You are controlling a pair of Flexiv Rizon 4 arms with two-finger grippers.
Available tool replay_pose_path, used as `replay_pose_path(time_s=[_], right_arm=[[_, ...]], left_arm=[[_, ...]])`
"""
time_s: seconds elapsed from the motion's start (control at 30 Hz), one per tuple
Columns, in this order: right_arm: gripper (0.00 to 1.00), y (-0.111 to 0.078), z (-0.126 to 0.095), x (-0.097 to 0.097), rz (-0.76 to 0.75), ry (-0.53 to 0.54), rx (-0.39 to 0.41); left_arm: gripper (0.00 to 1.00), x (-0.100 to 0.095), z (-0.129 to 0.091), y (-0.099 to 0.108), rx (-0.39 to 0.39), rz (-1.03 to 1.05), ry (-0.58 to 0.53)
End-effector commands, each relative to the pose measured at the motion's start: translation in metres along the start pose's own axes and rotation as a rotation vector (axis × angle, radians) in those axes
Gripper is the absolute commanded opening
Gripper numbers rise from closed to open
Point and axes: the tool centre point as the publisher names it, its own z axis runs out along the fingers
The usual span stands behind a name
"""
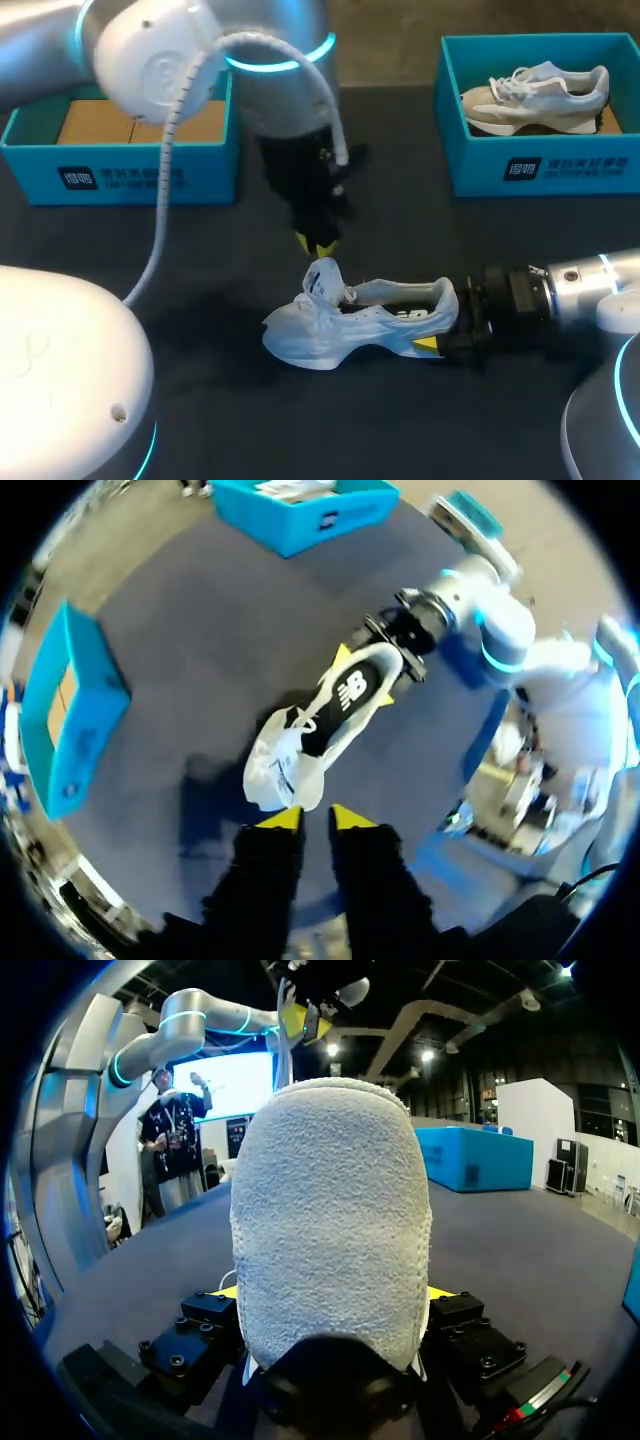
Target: Take the shoe out of the shoebox, open the shoe tongue, remove and reinsert the insole, then place the shoe into the shoebox
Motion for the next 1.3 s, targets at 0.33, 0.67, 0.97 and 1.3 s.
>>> replay_pose_path(time_s=[0.33,0.67,0.97,1.3], right_arm=[[0.00,0.000,0.000,0.000,0.001,0.000,0.004],[0.00,0.000,0.000,0.000,0.001,0.000,0.004],[0.00,0.000,0.000,0.000,0.001,0.000,0.004],[0.00,0.000,0.000,0.000,0.001,0.000,0.004]], left_arm=[[0.00,0.003,0.012,-0.023,-0.204,0.375,0.002],[0.00,0.007,0.015,-0.035,-0.201,0.540,0.072],[0.00,0.008,0.046,-0.061,-0.232,0.809,0.142],[0.00,0.010,0.067,-0.061,-0.159,0.953,0.245]])
